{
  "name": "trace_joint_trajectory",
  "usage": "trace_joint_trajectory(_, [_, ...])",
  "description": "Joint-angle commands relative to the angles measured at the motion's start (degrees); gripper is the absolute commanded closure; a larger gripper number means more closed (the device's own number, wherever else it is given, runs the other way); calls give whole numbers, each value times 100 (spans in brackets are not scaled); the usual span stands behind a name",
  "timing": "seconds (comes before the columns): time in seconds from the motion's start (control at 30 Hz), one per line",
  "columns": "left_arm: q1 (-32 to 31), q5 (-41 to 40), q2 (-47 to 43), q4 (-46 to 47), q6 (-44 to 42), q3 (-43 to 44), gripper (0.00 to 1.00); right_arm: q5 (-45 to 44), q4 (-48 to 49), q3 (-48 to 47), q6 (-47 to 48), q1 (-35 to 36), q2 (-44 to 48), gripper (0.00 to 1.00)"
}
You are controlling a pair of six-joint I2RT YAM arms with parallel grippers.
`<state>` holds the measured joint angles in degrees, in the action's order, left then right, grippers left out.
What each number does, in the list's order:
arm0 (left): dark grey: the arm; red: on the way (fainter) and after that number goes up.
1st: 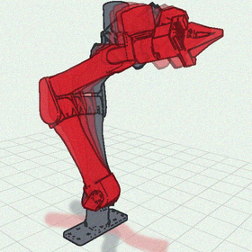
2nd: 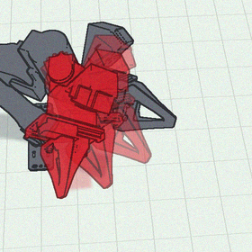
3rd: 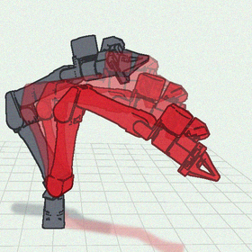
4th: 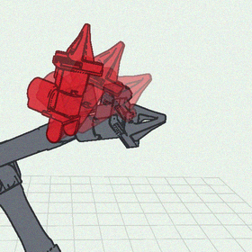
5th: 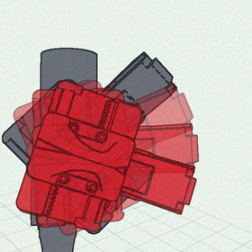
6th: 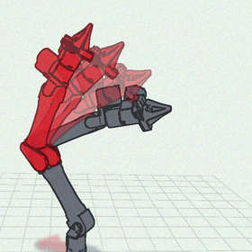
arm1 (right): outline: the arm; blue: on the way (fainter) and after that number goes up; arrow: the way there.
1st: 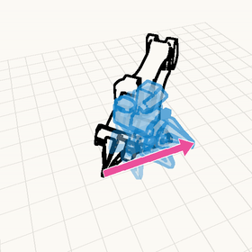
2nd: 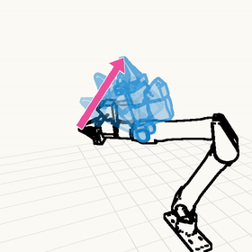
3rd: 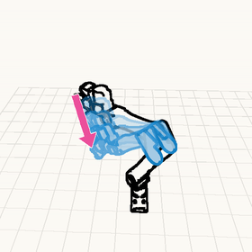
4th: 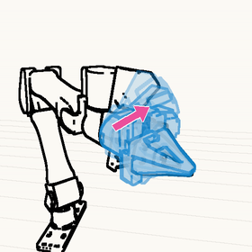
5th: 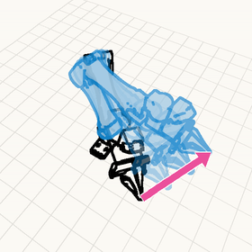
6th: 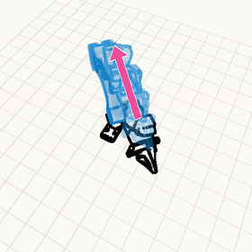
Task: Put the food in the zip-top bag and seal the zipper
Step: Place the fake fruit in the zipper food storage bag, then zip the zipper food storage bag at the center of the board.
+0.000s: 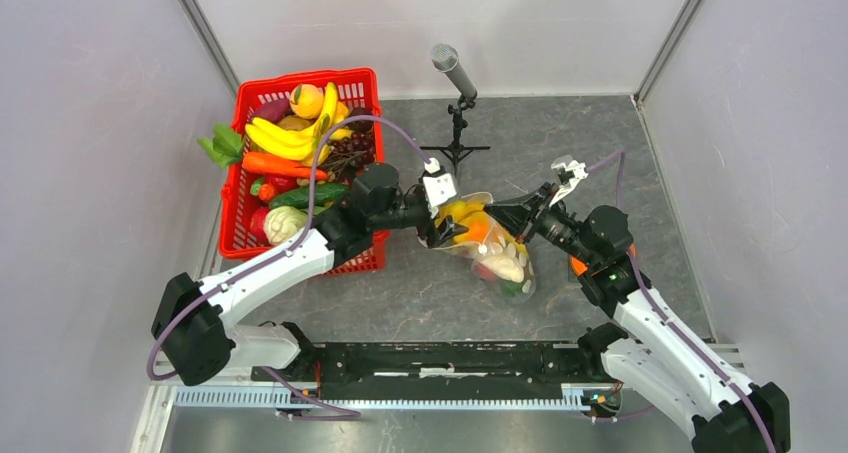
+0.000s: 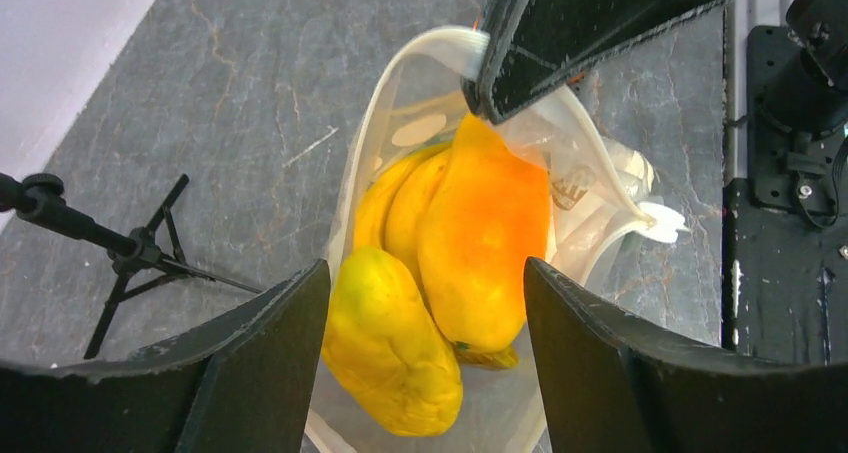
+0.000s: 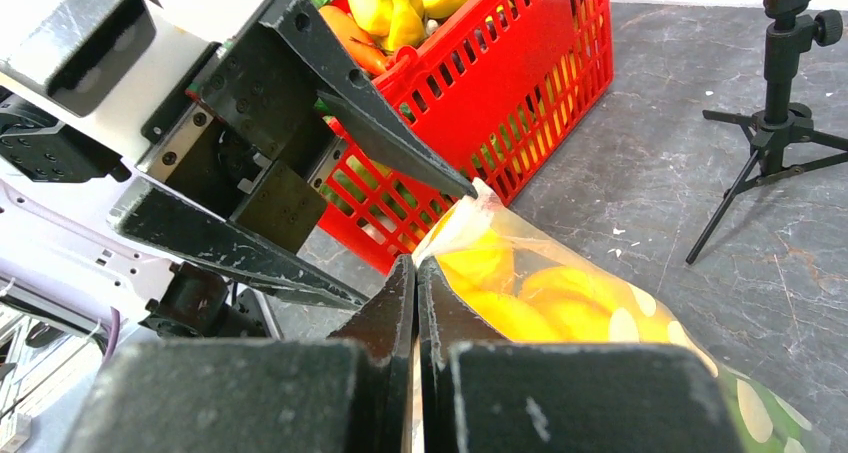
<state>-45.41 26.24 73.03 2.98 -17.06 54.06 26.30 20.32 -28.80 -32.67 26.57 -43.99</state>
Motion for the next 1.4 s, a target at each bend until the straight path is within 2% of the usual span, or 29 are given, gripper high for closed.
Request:
trace_joint_trajectory(0.0, [-21, -233, -93, -544, -200, 232, 27, 52, 457, -376, 55, -4, 68, 100])
trace_joint_trajectory(0.07, [-21, -613, -184, -557, -62, 200, 39, 6, 372, -402, 83, -2, 128, 100])
trace_joint_trajectory(0.17, [-21, -664, -257, -500, -60, 96, 50, -78, 289, -429, 104, 0, 208, 100])
trace_joint_trajectory(0.37, [-21, -603, -35, -821, 208, 430, 61, -8, 419, -361, -23, 2, 217, 100])
trace_joint_trajectory(0.6, [-29, -462, 519, -779, 442, 628, 62, 540, 736, -363, -181, -2, 116, 100])
trace_joint_trajectory(0.73, [-91, -853, 843, -838, 499, 696, 63, 665, 696, -398, -121, -2, 159, 100])
trace_joint_trajectory(0.8, [-100, -907, 788, -860, 506, 685, 60, 615, 568, -414, -20, -7, 200, 100])
trace_joint_trajectory(0.87, [-100, -839, 571, -795, 520, 669, 51, 496, 301, -457, 169, -3, 209, 100])
trace_joint_trajectory(0.97, [-100, -858, 109, -620, 533, 619, 46, 433, 37, -496, 381, -4, 198, 100])
trace_joint_trajectory(1.03, [-95, -954, -156, -629, 550, 649, 34, 489, -25, -495, 493, -1, 200, 100])
trace_joint_trajectory(1.17, [-100, -1390, -583, -716, 692, 602, 22, 469, -191, -514, 721, -2, 261, 100])
trace_joint_trajectory(1.37, [-66, -1811, -692, -1088, 957, 484, 17, 939, -118, -557, 1001, -16, 242, 100])
